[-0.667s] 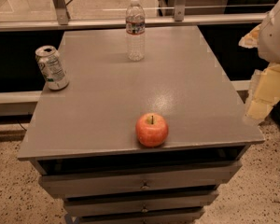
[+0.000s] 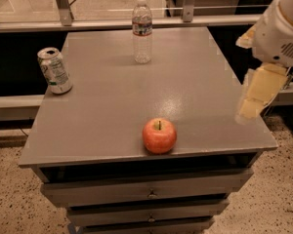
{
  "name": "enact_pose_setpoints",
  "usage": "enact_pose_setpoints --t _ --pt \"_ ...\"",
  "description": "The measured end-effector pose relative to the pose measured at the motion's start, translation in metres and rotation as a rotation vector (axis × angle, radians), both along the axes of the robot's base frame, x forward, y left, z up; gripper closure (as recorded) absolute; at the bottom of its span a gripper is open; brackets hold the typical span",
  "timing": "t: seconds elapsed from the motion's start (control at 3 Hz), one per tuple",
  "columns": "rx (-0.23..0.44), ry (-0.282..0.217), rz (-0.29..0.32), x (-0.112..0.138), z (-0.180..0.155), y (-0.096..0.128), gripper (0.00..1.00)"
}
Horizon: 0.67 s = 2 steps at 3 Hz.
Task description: Knock 7up can over
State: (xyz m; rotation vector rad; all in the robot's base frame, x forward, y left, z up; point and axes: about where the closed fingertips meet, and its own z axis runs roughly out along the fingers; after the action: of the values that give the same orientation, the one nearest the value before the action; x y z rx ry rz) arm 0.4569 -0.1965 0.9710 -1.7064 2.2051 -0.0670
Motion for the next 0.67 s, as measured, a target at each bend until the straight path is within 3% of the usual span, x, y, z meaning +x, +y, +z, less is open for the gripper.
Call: enact_pose_setpoints --t 0.33,0.67 --pt "0.071 -0.029 0.032 0.041 -0.005 0.053 0.0" --pt "0.175 -0.054 0.062 0.082 -0.004 0.129 0.0"
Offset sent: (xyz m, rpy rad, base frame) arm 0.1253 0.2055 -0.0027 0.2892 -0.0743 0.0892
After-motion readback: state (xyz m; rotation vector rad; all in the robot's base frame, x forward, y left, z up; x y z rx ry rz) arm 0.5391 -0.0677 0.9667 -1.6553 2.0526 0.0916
